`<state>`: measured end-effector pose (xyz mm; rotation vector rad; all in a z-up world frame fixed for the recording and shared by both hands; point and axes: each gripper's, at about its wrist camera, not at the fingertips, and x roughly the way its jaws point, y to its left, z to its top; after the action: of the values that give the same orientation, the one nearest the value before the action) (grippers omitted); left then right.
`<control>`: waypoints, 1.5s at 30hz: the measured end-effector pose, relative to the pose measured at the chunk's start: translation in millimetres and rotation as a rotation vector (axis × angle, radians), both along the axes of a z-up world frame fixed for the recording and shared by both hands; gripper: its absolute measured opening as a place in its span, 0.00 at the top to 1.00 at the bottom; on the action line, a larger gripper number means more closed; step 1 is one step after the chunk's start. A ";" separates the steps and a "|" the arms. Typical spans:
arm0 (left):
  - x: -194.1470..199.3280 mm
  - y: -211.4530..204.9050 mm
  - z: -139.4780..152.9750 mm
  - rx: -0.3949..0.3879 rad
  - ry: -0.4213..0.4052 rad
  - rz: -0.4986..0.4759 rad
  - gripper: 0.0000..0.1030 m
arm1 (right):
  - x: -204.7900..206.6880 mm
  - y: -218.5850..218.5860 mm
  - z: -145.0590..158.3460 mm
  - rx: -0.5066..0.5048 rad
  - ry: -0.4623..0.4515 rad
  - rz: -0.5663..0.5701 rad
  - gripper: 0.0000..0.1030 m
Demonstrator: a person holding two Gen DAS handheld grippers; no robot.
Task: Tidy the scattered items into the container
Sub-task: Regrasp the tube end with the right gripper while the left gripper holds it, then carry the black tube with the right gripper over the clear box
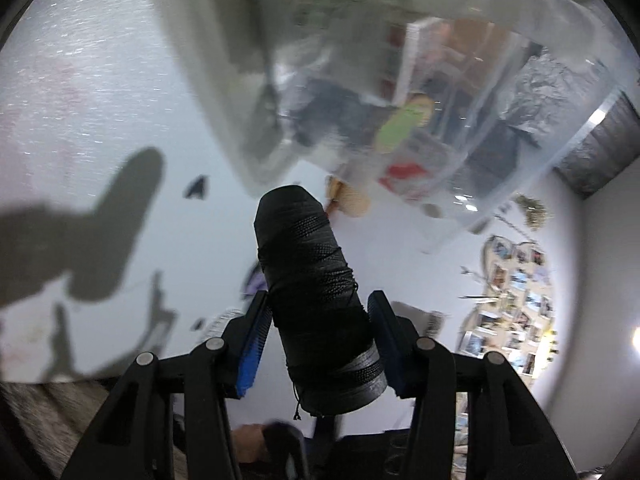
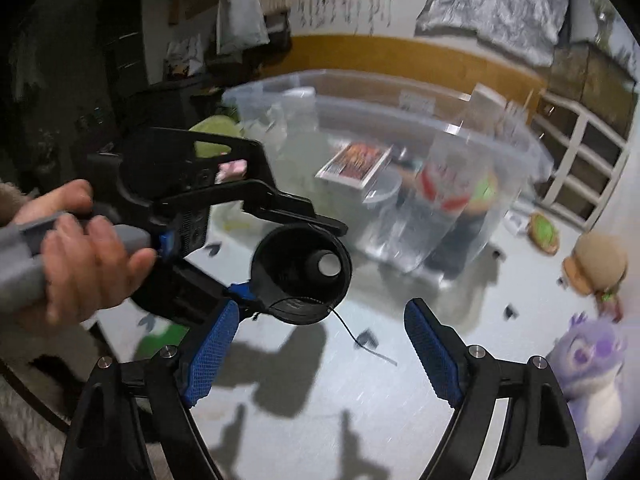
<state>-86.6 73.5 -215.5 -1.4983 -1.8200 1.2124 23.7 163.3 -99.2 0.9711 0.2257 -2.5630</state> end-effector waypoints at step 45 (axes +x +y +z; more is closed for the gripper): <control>-21.5 -72.9 56.5 -0.421 0.122 0.026 0.27 | -51.4 6.2 51.1 0.070 -0.038 0.047 0.52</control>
<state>-108.1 0.6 -159.0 -1.5746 -1.5729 1.7408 -27.7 169.6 -48.0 1.0265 0.3254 -2.5064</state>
